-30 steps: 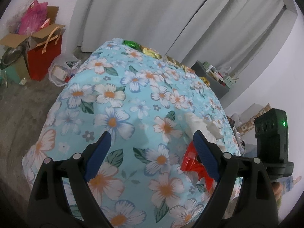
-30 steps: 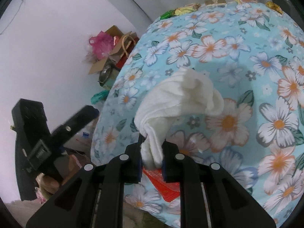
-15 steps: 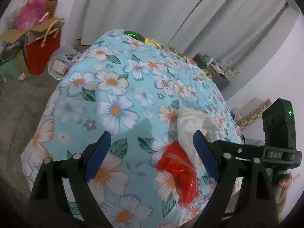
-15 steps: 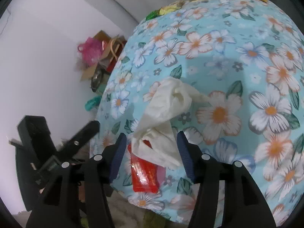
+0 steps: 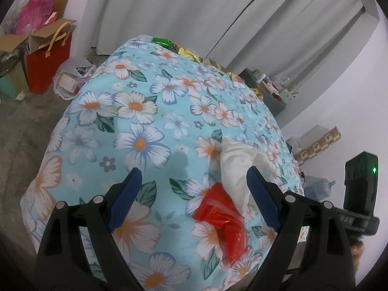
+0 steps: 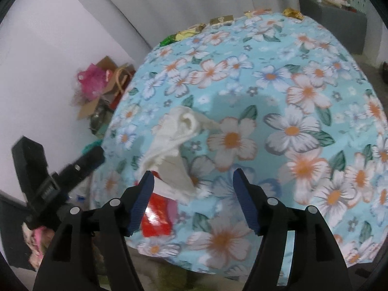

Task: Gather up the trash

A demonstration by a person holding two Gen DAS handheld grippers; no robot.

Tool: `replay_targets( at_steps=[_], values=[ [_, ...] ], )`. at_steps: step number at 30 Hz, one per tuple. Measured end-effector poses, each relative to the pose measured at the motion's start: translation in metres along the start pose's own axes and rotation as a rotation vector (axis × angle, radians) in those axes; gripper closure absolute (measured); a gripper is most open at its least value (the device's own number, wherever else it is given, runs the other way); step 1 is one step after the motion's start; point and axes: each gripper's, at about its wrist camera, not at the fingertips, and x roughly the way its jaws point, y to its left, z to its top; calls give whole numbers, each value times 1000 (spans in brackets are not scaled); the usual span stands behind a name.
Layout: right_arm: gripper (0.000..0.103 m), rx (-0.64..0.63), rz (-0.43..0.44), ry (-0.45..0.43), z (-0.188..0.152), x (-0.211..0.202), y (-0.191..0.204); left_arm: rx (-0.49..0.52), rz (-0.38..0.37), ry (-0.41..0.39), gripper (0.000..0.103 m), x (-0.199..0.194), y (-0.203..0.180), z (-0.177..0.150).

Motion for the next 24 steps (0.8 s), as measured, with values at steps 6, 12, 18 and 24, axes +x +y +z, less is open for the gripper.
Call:
replay_targets(
  at_steps=[6, 12, 18, 24],
  values=[
    [30, -108, -43, 19, -14, 14, 13, 7, 14, 6, 19, 4, 0, 2],
    [29, -208, -134, 36, -20, 45, 25, 8, 25, 22, 19, 10, 0, 4],
    [29, -145, -97, -36, -39, 25, 18, 55, 32, 38, 19, 14, -4, 13],
    [29, -73, -123, -49, -47, 18, -3, 88, -81, 77, 19, 30, -18, 29]
  ],
)
